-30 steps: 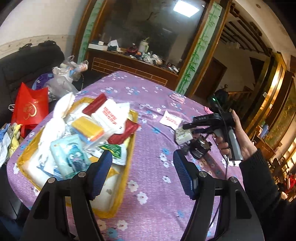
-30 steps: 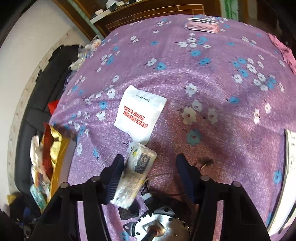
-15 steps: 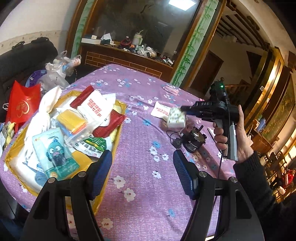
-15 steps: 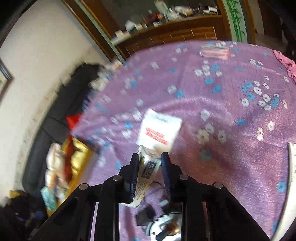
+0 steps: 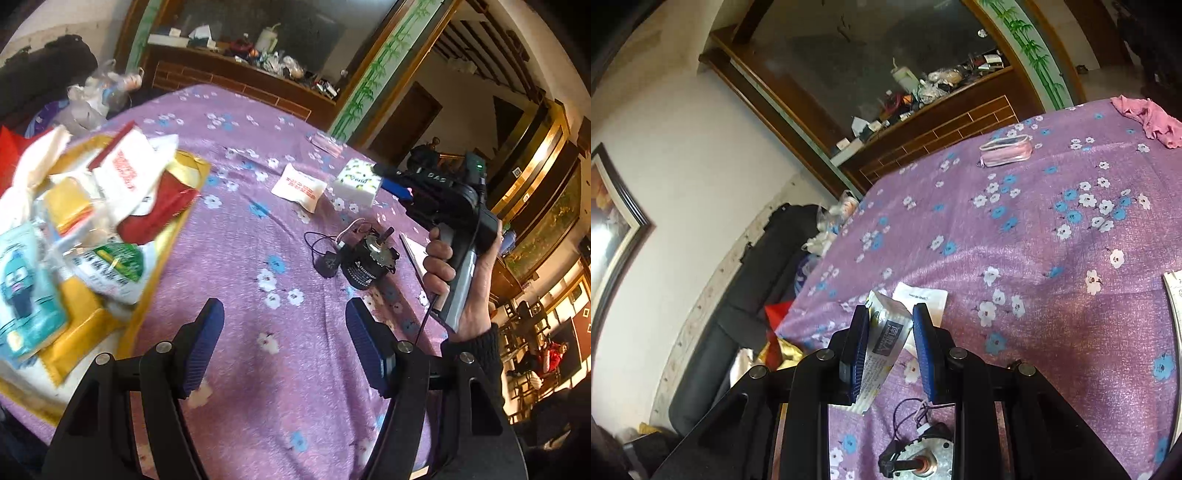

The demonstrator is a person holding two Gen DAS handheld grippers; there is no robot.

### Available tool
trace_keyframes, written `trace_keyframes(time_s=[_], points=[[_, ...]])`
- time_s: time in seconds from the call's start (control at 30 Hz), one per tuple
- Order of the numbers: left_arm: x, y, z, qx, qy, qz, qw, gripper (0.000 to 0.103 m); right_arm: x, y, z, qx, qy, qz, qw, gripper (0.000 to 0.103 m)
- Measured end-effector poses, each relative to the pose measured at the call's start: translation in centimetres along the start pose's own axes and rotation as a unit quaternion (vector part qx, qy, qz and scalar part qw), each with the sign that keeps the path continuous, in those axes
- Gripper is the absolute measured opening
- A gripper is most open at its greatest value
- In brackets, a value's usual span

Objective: Organize soft objects
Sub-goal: 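Grasp a white printed packet beside the motor with the right tool, then grasp the white red-printed packet with the left tool while the right tool holds its packet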

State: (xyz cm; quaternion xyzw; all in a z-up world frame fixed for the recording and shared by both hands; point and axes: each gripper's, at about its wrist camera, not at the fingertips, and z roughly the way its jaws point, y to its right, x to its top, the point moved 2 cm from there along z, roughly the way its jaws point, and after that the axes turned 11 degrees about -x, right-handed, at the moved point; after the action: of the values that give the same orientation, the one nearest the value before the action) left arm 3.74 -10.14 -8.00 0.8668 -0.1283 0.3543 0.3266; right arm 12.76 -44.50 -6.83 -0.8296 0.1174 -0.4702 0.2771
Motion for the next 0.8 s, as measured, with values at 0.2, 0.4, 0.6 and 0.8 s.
trace_keyframes(time_s=[0.2, 0.4, 0.6, 0.8], points=[[2.6, 0.8, 4.7, 0.001, -0.03, -0.014, 0.9995, 0.067, -0.2, 1.3, -0.2, 0.015, 0.007, 0.026, 1.0, 0.024], [6.0, 2.2, 9.7, 0.016, -0.051, 0.004, 0.9986, 0.067, -0.1, 2.9, -0.5, 0.023, 0.013, 0.062, 0.998, 0.024], [8.3, 1.6, 13.8, 0.007, -0.067, 0.002, 0.9977, 0.067, 0.2, 4.5, -1.0, 0.019, 0.033, 0.084, 0.996, 0.024], [11.0, -0.6, 16.8, -0.015, -0.059, -0.028, 0.9978, 0.067, 0.2, 5.3, -0.8, 0.016, 0.032, 0.091, 0.995, 0.024]])
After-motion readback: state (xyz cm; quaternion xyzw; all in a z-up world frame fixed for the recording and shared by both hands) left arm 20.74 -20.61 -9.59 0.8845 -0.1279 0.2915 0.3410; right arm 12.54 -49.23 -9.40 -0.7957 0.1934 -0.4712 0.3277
